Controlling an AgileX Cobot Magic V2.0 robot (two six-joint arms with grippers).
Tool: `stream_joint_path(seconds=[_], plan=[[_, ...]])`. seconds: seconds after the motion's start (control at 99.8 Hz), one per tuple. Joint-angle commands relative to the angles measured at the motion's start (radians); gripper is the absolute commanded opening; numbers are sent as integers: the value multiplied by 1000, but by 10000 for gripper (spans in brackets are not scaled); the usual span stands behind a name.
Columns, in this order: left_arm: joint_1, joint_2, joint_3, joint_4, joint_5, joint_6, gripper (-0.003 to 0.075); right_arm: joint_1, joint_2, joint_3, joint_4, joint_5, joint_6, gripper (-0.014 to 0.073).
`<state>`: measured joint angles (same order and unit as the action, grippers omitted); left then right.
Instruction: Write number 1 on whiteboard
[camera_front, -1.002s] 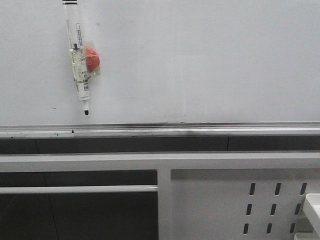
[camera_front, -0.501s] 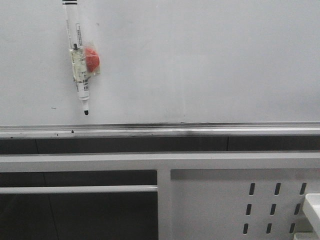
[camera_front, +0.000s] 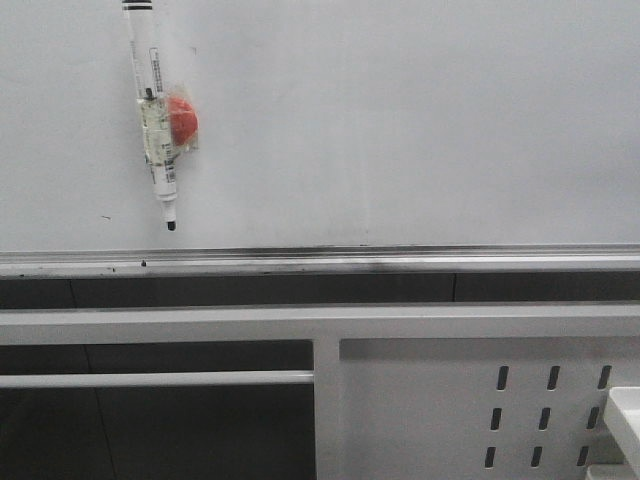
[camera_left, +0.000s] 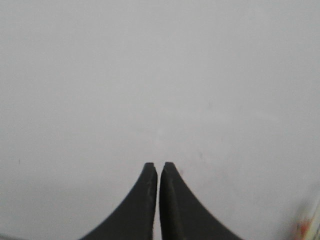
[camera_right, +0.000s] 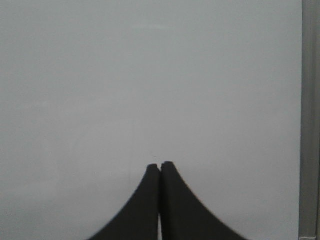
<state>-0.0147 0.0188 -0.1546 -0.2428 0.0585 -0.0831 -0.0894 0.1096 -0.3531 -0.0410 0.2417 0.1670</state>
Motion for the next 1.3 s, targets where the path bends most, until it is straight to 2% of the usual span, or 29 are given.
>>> stream_joint_path(seconds=[0.0, 0.11, 0.19, 0.26, 0.311, 0.361, 0.461, 0.541, 0.591, 0.792, 0.942, 1.092, 1.162, 1.292], plan=[[-7, 22, -36, -23, -210, 4, -20, -2, 52, -41, -7, -64, 3, -69], [-7, 22, -36, 26, -229, 4, -20, -2, 57, -41, -2, -55, 3, -69], [-7, 26, -36, 44, -193, 4, -19, -2, 57, -41, -2, -43, 3, -69], [-18, 30, -36, 97, -177, 4, 8, -2, 58, -41, -2, -26, 3, -69], [-40, 40, -36, 163, -182, 4, 71, -2, 58, -41, -2, -9, 3, -69], [-65, 49, -36, 224, -191, 4, 169, -2, 58, -41, 0, 14, 3, -69], [-129, 91, -35, 278, -227, 4, 418, -2, 58, -32, -4, 26, 3, -69], [-174, 144, -35, 278, -279, -2, 506, -2, 58, -30, -10, 26, 3, -69], [-205, 183, -35, 279, -309, -2, 503, -2, 58, -30, 6, 27, 3, -69], [-284, 416, -35, 279, -414, -4, 400, 11, 58, -30, 27, 74, 3, -69], [-355, 598, -35, 279, -573, -61, 396, 11, 58, -30, 41, 119, 3, -69], [-459, 794, -35, 281, -709, -61, 396, 11, 58, -30, 41, 154, 3, -69], [-513, 877, -28, 276, -816, -61, 396, 11, 58, -30, 41, 165, 3, -69], [-584, 1065, -2, 225, -1107, -61, 396, 17, 58, -30, 72, 157, 3, -69]])
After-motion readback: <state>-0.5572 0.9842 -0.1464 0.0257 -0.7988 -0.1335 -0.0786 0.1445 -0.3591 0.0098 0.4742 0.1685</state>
